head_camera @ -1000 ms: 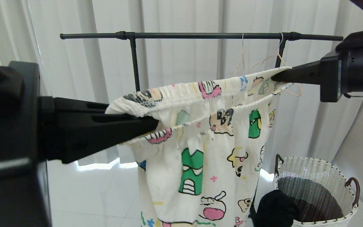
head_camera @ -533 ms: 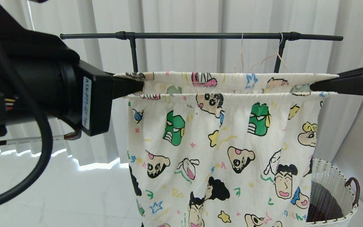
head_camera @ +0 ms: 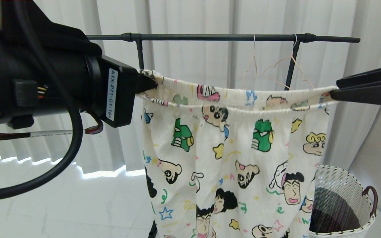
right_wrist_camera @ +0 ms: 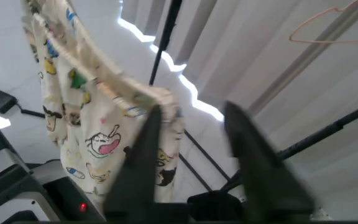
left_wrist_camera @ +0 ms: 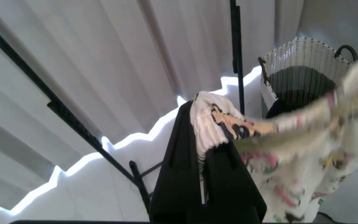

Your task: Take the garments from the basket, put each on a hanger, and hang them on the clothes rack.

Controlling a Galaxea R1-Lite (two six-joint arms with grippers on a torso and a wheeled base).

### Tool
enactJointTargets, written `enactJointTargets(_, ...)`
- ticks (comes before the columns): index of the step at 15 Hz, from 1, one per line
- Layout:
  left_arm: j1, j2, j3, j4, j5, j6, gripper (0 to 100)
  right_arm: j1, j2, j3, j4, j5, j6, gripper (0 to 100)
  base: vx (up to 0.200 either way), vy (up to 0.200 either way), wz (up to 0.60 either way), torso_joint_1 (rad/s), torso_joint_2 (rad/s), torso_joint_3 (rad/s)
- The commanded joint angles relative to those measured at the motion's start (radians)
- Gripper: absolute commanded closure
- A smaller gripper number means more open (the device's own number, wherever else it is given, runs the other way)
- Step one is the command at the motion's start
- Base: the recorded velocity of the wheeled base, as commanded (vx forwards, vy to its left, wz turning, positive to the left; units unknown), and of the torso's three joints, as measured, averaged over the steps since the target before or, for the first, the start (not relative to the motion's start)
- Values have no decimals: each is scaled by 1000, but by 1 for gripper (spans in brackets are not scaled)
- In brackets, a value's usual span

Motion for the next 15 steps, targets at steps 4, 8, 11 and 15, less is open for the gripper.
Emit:
enactJointTargets(4,18,2,9,-1,0,1,100,36,-21,34,-4,29,0,0,0,0,0,0,0,0)
enactJointTargets(8,93,23,7,-1,33,2,100,36,-96,93,-4,118,0,0,0,0,0,0,0,0)
enactJointTargets(11,95,29,20,-1,63,1,100,34,-133,116,-5,137,4,0,0,0,0,0,0,0)
enactJointTargets(15,139,-32,75,-1,88,7,100,-240,-145,145,79,-14,0,0,0,0,0,0,0,0)
